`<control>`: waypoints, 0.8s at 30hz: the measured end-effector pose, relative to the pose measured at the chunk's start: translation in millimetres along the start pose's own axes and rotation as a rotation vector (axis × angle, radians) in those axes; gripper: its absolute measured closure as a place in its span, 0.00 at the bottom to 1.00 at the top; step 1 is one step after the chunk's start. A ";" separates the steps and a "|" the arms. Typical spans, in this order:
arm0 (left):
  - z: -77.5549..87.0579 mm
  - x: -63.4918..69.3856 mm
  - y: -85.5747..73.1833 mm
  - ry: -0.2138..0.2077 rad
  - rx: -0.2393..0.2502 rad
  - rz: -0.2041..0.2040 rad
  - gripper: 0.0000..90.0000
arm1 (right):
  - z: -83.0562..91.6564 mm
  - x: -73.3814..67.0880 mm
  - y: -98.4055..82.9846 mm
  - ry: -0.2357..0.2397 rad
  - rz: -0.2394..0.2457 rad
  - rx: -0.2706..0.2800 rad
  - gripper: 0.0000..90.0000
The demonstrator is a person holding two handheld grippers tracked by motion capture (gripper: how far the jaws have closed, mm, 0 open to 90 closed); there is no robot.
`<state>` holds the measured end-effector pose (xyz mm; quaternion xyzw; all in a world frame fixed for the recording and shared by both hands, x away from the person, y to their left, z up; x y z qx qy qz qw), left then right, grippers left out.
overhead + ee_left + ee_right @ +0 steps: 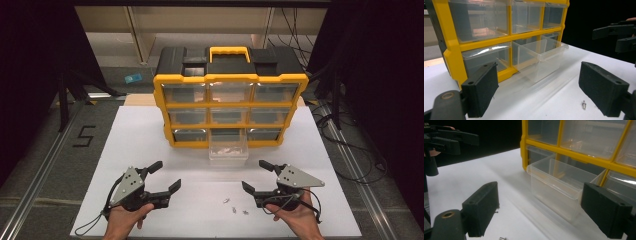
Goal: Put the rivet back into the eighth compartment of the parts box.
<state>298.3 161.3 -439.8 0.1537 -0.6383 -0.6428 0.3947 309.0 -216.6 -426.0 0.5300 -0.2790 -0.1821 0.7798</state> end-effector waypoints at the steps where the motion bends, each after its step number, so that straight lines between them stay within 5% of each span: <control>1: -0.1 0.2 -0.1 0.000 0.000 0.001 0.18 | 0.3 0.2 0.2 0.002 -0.001 -0.001 0.18; 7: -0.2 0.3 -0.4 0.001 -0.001 0.003 0.18 | 0.3 0.4 0.7 0.019 -0.012 -0.016 0.18; 16: -0.7 0.4 -0.8 0.002 -0.004 0.000 0.18 | -0.9 1.3 6.5 0.027 0.055 -0.054 0.18; 24: -0.9 -0.8 -0.6 0.004 -0.003 -0.009 0.18 | -6.0 1.5 19.3 0.091 0.151 -0.195 0.22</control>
Point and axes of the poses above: each handheld gripper's, and its own axes: z roughly backward along the jaws, y roughly out of its top, x roughly to its right, the point moved 1 cm from there along -z, roughly forward along the jaws, and after that the axes turned 14 degrees about z, right-handed, at the moved point
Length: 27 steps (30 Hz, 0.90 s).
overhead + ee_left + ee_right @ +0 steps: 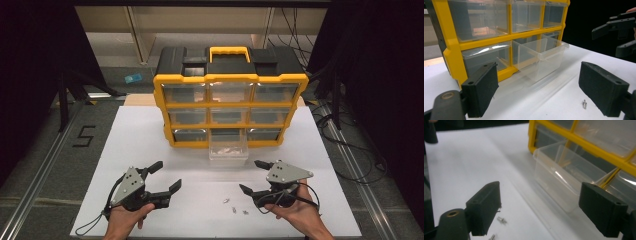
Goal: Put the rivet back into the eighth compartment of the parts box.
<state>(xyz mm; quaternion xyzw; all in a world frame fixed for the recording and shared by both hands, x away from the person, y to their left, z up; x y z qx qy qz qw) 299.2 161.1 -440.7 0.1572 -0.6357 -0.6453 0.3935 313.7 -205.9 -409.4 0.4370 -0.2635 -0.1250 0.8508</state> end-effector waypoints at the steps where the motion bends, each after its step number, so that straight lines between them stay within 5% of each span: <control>1: 0.0 -0.1 0.0 0.001 0.000 0.000 0.18 | -2.0 -0.4 1.1 0.007 0.016 -0.012 0.22; 11: -0.1 -0.2 -0.1 0.001 0.002 0.002 0.18 | -23.9 -9.1 5.0 0.168 0.135 -0.292 0.29; 16: 0.1 -0.1 0.1 -0.001 0.003 0.004 0.18 | -38.1 -16.0 1.8 0.294 0.201 -0.428 0.37; 27: -0.4 0.3 -0.3 -0.011 0.010 0.015 0.18 | -48.9 -22.7 -7.8 0.420 0.191 -0.557 0.52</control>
Point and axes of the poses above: each handheld gripper's, and its own axes: z roughly backward along the jaws, y roughly out of its top, x roughly to its right, the point moved 1 cm from there along -z, roughly forward along the jaws, and after that the axes turned 14 degrees about z, right-handed, at the moved point
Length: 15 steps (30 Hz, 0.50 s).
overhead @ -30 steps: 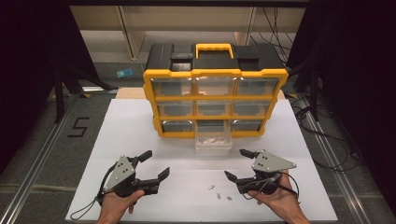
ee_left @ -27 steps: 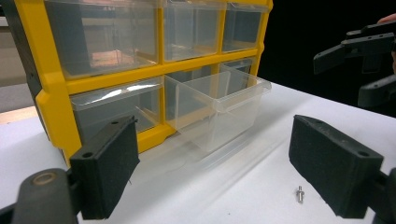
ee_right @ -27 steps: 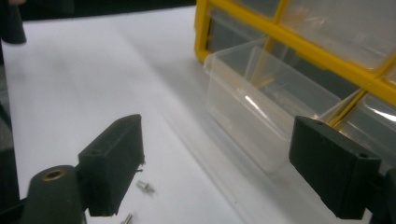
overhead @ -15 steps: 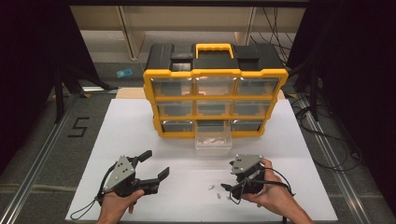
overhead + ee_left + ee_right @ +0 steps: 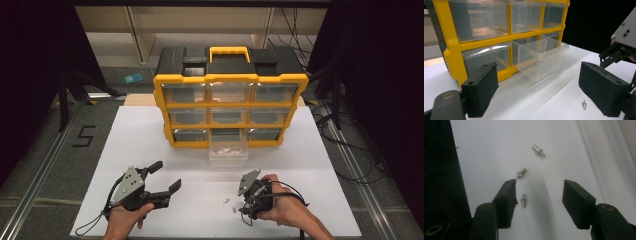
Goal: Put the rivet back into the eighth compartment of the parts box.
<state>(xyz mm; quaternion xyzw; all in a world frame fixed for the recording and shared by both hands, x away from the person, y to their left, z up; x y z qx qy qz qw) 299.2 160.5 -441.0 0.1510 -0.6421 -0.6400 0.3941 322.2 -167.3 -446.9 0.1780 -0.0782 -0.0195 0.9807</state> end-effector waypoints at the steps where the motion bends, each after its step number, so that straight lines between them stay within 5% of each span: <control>1: 0.0 0.3 -0.1 -0.001 0.000 0.004 0.18 | -3.6 -0.9 -0.5 0.026 0.002 -0.020 0.55; 15: 0.3 -0.4 0.3 0.009 -0.009 -0.011 0.18 | -20.6 -2.8 -3.7 0.086 -0.011 -0.097 0.82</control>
Point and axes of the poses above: each handheld gripper's, and its own axes: z roughly backward along the jaws, y roughly out of its top, x roughly to its right, the point moved 1 cm from there along -z, roughly forward along the jaws, and after that the axes turned 14 degrees about z, right-handed, at the moved point
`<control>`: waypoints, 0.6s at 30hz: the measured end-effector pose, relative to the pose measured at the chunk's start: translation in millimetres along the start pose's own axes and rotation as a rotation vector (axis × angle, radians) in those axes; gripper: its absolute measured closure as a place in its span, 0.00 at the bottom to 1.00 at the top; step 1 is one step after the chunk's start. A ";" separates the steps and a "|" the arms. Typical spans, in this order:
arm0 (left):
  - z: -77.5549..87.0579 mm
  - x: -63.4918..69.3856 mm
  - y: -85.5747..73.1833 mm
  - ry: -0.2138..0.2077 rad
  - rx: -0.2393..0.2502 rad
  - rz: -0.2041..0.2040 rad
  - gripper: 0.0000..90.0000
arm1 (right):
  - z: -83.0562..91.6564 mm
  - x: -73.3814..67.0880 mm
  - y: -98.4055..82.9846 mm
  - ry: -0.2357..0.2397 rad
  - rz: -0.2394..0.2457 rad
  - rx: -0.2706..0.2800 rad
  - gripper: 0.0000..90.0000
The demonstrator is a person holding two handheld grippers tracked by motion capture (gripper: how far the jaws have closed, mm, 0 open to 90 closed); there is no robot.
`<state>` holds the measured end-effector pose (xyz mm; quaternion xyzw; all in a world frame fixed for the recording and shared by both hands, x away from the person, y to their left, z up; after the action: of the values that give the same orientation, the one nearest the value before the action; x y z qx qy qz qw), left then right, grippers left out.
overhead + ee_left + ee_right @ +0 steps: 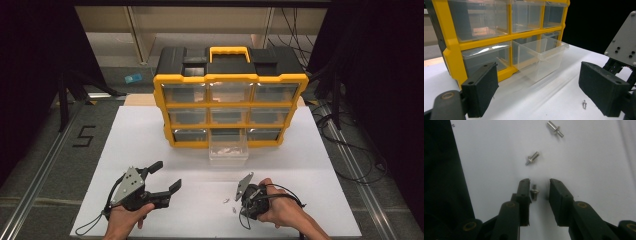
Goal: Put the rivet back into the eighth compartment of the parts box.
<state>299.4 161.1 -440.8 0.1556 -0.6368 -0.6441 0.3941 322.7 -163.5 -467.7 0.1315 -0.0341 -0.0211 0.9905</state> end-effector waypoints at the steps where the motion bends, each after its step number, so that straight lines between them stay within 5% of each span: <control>1: 0.0 0.0 0.0 0.000 0.000 0.000 0.18 | 0.0 0.0 0.0 0.000 0.000 0.000 0.82; 9: -0.2 -0.2 -0.3 0.002 -0.002 0.001 0.18 | 1.4 2.6 2.8 0.004 0.050 -0.049 0.92; 12: 0.1 -0.2 0.0 0.001 0.002 0.002 0.18 | 3.7 2.5 3.8 -0.001 0.036 -0.008 0.92; 18: -0.2 -0.2 -0.2 0.002 -0.001 -0.001 0.18 | 29.1 14.3 7.0 -0.100 0.023 0.091 0.92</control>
<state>299.5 161.1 -441.0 0.1566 -0.6358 -0.6446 0.3945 335.0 -165.0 -436.9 0.1746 -0.0859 -0.0148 0.9808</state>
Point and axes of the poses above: each handheld gripper's, and its own axes: z roughly backward along the jaws, y roughly out of its top, x roughly to its right, the point moved 1 cm from there along -z, roughly forward along the jaws, and after that the axes turned 14 degrees about z, right-handed, at the moved point
